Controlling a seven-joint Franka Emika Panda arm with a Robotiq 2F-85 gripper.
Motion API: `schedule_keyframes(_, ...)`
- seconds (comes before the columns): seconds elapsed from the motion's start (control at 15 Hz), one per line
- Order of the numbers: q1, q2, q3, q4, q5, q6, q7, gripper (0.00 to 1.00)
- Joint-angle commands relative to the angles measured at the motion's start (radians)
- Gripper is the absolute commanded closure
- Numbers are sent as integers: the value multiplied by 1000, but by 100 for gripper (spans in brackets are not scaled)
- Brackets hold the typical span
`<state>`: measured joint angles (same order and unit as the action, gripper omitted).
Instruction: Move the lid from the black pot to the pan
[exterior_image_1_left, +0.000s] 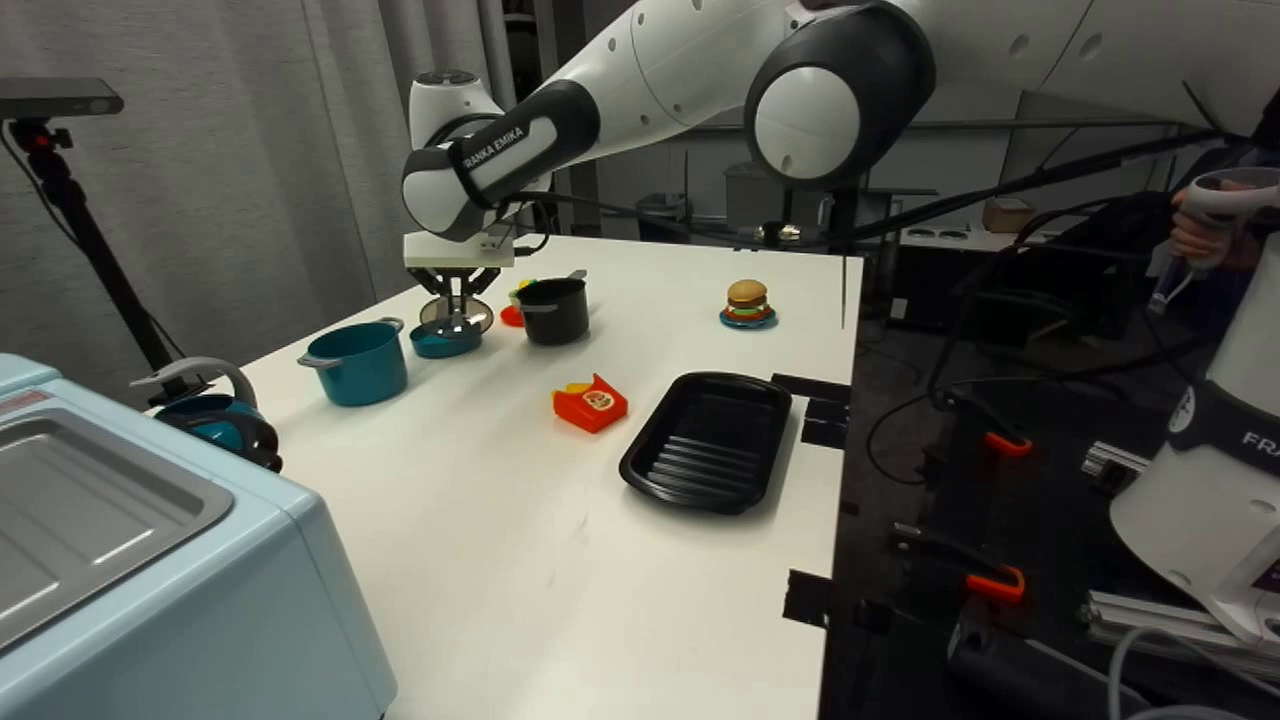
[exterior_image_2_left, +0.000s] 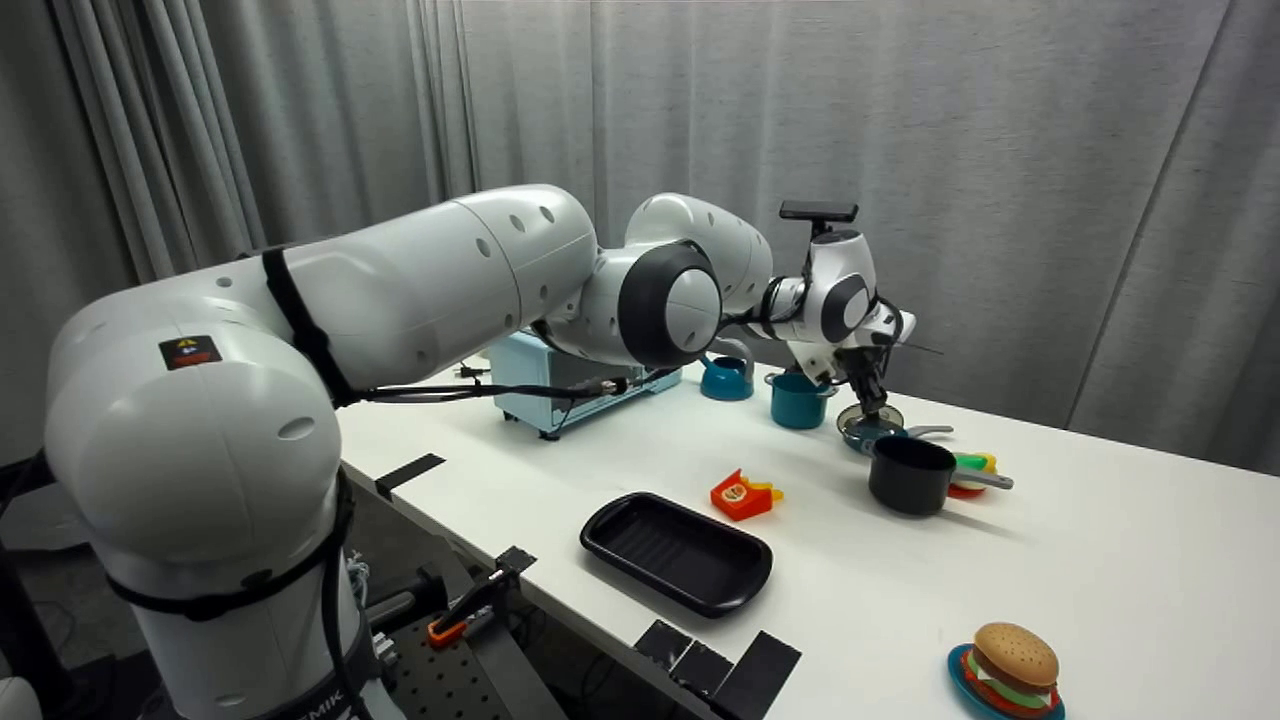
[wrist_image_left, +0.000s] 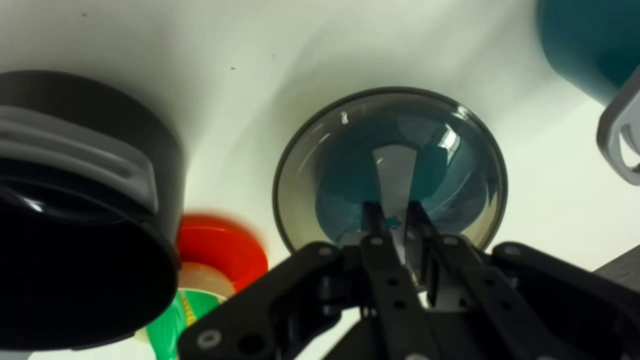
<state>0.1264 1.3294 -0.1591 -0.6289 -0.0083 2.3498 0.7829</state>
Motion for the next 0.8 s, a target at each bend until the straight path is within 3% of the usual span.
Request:
schedule_keyframes(0.0, 5, 66, -37, 107, -38, -21, 84, 96)
schedule_keyframes(0.73, 38, 94, -83, 142, -70, -9, 262, 96)
